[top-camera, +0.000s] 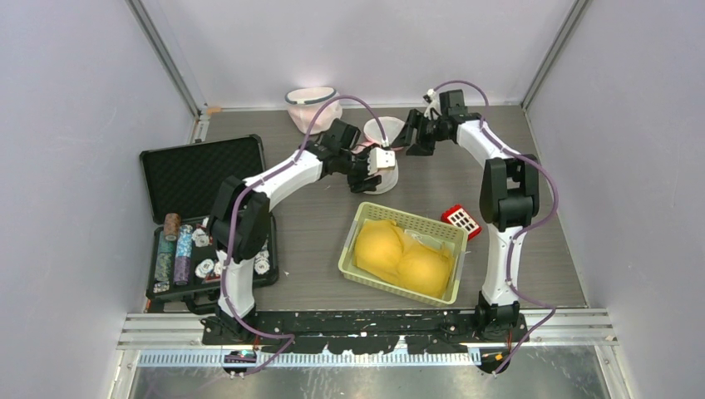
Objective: Unzip the laundry bag and remove the bra
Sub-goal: Open the laundry bag at the center of the board, then pick up the bra from the laundry bag.
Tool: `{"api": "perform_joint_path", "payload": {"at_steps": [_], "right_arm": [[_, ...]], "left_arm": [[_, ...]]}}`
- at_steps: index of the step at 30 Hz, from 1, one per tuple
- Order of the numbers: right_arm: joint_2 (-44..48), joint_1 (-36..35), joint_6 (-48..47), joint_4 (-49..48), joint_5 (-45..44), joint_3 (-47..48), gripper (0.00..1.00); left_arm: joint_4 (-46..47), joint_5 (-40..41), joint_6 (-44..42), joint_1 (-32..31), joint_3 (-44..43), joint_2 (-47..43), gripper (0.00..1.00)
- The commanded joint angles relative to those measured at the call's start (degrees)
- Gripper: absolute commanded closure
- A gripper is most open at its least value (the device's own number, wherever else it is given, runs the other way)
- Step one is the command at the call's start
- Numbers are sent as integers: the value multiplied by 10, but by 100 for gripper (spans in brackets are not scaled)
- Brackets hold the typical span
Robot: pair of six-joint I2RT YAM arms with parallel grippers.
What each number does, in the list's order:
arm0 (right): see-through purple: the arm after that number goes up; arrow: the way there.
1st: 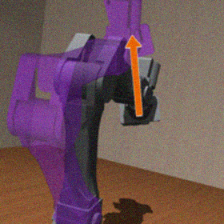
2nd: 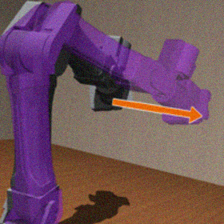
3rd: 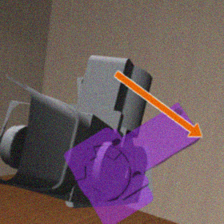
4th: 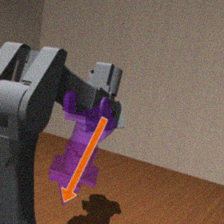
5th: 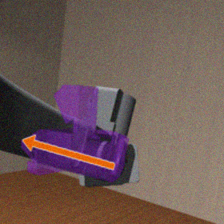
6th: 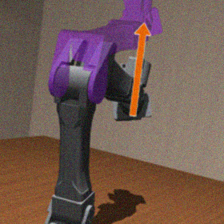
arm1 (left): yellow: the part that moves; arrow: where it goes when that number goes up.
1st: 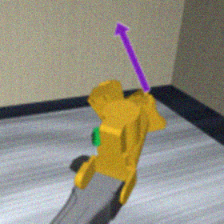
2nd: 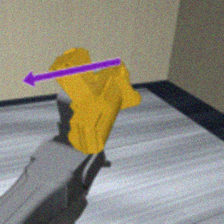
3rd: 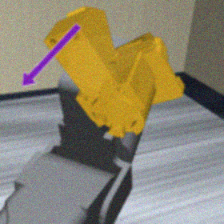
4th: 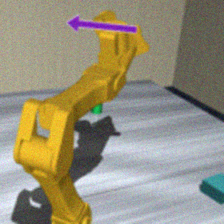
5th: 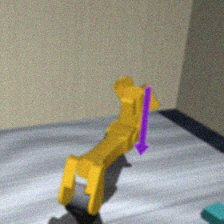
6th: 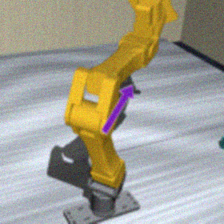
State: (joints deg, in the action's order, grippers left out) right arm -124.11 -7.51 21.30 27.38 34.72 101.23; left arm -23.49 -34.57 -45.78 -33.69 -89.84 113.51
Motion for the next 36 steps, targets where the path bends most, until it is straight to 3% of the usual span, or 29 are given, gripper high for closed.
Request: {"api": "perform_joint_path", "payload": {"at_steps": [1,8,13,19,23,28,36], "right_arm": [[26,-26,43,0,42,14,32],[2,-51,-15,71,17,30,37],[4,-63,-87,109,-49,15,52],[19,-67,-97,96,-57,-9,69],[21,-67,-98,91,-57,-11,75],[24,-67,-99,89,-56,-11,78],[25,-67,-96,86,-54,-12,82]], "left_arm": [[0,-9,-29,-7,2,-30,40],[16,15,0,-24,1,-28,44],[40,-22,68,-4,8,-56,47],[117,-59,161,30,18,-80,49],[139,-8,133,30,7,-60,51],[89,43,51,26,-34,-6,52],[2,41,-76,9,-54,36,41]]}}
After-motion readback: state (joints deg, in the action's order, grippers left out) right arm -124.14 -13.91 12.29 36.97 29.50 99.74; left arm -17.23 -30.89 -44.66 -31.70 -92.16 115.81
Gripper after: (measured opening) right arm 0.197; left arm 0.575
